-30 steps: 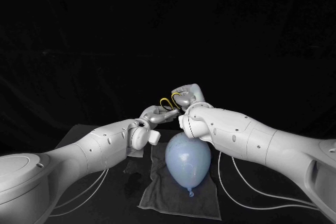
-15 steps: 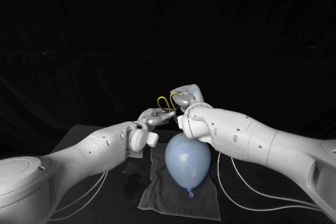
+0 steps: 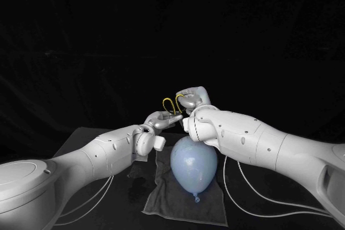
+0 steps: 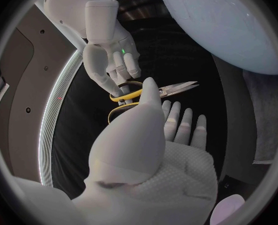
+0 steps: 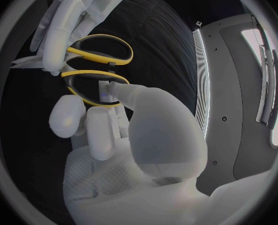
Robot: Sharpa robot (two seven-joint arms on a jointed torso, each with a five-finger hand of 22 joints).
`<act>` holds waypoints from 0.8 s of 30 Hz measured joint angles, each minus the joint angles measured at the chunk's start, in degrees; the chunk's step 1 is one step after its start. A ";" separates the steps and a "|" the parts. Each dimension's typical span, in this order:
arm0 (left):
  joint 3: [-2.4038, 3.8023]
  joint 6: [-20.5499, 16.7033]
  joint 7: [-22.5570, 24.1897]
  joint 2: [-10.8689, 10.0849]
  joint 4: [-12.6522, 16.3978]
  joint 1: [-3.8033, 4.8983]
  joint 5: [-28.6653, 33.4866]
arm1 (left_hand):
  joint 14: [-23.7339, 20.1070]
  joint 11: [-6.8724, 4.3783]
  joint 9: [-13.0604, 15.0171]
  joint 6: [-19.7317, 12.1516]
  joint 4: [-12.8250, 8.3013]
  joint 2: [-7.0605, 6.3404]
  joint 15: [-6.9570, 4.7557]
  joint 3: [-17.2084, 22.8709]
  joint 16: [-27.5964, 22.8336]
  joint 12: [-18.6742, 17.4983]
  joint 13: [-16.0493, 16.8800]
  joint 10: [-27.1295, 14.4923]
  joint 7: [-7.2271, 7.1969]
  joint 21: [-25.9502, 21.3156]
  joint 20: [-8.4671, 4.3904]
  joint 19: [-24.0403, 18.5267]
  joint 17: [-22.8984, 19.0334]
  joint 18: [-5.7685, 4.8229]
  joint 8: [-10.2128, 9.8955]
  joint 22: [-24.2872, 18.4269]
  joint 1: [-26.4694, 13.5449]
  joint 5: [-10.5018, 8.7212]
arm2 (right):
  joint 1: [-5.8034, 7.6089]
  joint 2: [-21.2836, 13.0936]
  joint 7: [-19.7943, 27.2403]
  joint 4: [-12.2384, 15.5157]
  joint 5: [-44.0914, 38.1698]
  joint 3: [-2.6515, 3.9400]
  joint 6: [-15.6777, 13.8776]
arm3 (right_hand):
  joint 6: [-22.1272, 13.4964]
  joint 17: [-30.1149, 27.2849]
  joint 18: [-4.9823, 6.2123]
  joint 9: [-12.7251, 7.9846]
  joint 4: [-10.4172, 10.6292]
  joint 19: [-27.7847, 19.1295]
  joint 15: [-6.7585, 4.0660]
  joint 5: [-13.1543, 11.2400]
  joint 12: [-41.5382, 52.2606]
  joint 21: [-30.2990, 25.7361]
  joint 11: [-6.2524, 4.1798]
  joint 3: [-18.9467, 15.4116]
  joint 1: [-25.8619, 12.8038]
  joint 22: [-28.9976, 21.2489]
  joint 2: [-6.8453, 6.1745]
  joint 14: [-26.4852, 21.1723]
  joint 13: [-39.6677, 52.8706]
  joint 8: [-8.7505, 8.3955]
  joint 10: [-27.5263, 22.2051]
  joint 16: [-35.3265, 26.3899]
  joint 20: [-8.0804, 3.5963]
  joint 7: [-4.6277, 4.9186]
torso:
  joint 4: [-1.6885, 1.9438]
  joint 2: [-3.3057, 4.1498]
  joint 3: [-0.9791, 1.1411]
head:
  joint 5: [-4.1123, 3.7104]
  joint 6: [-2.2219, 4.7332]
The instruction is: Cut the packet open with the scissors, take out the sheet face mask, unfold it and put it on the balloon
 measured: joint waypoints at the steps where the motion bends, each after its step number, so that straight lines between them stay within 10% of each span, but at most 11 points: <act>1: 0.00 0.05 0.02 0.05 0.00 -0.01 -0.01 | 0.11 0.12 0.03 0.00 0.02 0.00 -0.11 -0.02 0.00 0.00 0.00 0.12 0.00 0.00 -0.16 -0.16 0.04 0.13 0.00 0.00 0.00 0.00 | 0.00 0.01 0.02 -0.02 0.08 0.00 0.01 | -0.07 0.00 0.00 0.00 0.00 0.00 0.07 0.00 0.00 -0.01 0.00 0.00 0.00 0.01 0.00 -0.07 0.00 0.00 0.00 0.00 0.00 0.06 | -0.01 0.00 0.00 | 0.02 0.00; 11: 0.03 0.98 0.64 0.27 0.11 -0.06 0.12 | 7.25 0.85 1.44 5.16 0.08 1.62 -1.65 -1.35 1.59 0.64 0.45 7.46 0.41 0.40 -0.98 1.98 1.75 0.14 1.99 0.28 1.10 0.00 | 0.00 0.12 0.06 -0.01 0.43 0.01 0.24 | -0.19 -0.08 -0.02 0.06 -0.06 0.00 -0.13 -0.02 -0.06 -0.04 -0.04 -0.07 0.00 0.07 0.00 0.13 -0.01 0.00 -0.04 -0.01 0.00 0.19 | -0.04 0.01 0.02 | 0.12 -0.05; 18: 0.06 1.26 1.27 0.31 0.09 -0.08 0.84 | 13.55 1.57 2.23 9.17 1.37 7.35 -1.77 -0.34 3.01 1.63 0.76 13.59 0.59 0.95 -1.34 4.60 3.19 0.11 3.66 0.57 1.60 0.00 | 0.00 0.07 0.07 0.00 0.50 0.02 0.42 | -0.19 -0.11 -0.04 0.06 -0.06 0.00 -0.13 -0.13 -0.08 -0.05 -0.09 -0.07 0.00 0.07 0.00 0.13 -0.03 0.00 -0.09 -0.21 0.00 0.19 | -0.04 0.02 0.03 | 0.04 -0.04; 24: 0.06 1.32 1.58 0.31 -0.04 -0.08 1.43 | 17.67 1.46 2.95 12.87 1.11 7.37 -1.86 1.04 4.32 2.83 0.75 18.78 0.01 1.63 -1.43 7.89 4.06 0.07 5.50 0.83 2.45 0.00 | 0.00 0.02 0.07 0.01 0.54 0.02 0.51 | -0.19 -0.14 -0.05 0.05 -0.06 0.00 -0.13 -0.22 -0.11 -0.05 -0.09 -0.07 0.00 0.05 0.00 0.13 -0.05 0.00 -0.09 -0.21 0.00 0.19 | -0.01 0.02 0.04 | -0.03 -0.04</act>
